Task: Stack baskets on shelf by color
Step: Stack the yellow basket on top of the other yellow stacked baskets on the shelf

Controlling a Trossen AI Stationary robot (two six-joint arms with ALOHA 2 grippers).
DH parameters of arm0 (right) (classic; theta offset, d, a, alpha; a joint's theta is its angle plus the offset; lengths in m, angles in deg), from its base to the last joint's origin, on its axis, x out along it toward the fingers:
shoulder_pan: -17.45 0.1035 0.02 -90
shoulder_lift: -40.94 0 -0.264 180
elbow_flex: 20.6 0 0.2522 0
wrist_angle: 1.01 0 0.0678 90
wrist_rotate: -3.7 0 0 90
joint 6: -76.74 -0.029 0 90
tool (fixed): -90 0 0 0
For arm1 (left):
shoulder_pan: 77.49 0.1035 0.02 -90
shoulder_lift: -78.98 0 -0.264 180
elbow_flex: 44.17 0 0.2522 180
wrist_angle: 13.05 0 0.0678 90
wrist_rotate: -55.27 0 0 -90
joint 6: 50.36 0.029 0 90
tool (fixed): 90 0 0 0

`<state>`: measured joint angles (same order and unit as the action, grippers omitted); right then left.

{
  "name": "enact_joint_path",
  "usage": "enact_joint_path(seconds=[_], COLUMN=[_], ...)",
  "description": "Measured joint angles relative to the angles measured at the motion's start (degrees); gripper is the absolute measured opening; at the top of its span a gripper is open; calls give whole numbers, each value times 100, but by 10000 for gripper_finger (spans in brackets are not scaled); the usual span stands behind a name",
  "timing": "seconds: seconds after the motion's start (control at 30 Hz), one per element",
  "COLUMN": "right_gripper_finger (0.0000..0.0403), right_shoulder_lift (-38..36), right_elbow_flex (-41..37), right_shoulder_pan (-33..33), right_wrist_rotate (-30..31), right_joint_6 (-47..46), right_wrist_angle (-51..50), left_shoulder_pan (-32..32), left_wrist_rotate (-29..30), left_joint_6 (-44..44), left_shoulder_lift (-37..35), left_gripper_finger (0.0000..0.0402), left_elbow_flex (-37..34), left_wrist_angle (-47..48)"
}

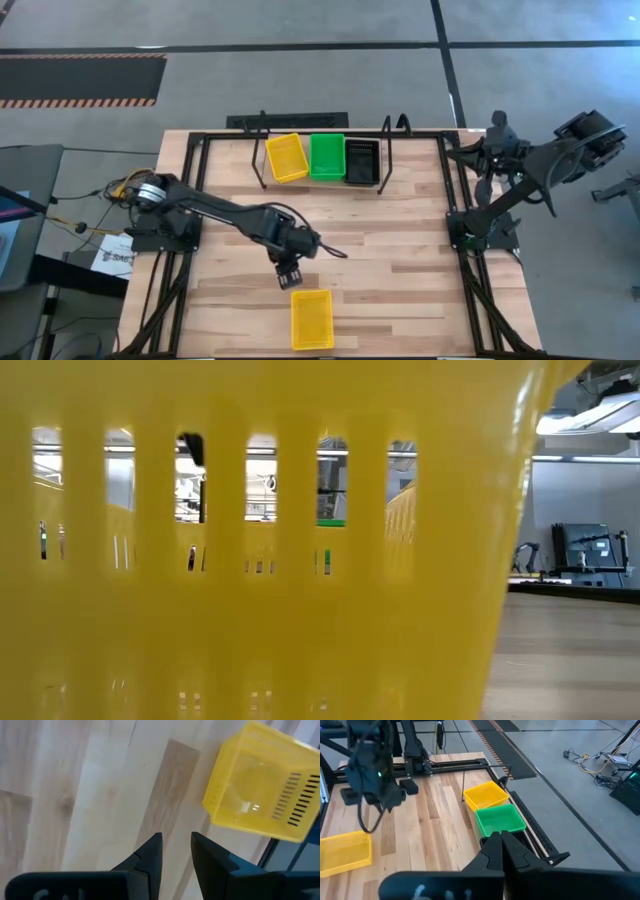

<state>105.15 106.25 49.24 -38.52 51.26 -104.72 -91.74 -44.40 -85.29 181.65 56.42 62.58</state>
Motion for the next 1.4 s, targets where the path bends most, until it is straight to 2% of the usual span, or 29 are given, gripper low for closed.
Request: enact_joint_path(seconds=[0.2, 0.5, 0.7, 1.0, 1.17, 1.4], right_gripper_finger=[1, 1, 1, 1, 1, 1], right_shoulder_lift=[2, 4, 4, 74, 109, 109], right_elbow_flex=[1, 1, 1, 1, 1, 1], right_shoulder_pan=[2, 2, 2, 0, 2, 2], right_wrist_rotate=[-1, 2, 6, 8, 8, 8], right_joint_6=[0, -3, -7, -248, -304, -303], right_wrist_angle=[0, 62, 271, 380, 375, 372], left_shoulder_pan=[1, 171, 338, 524, 597, 454], left_wrist_rotate=[-207, -229, -203, -235, -58, 57], left_joint_6=[148, 393, 452, 1028, 1173, 1600], left_shoulder_lift=[345, 354, 354, 354, 354, 354], left_gripper_finger=[88, 88, 88, 80, 82, 83], left_elbow_flex=[0, 2, 2, 2, 2, 2], left_wrist_angle=[-447, -1314, -1324, -1338, -1342, -1343])
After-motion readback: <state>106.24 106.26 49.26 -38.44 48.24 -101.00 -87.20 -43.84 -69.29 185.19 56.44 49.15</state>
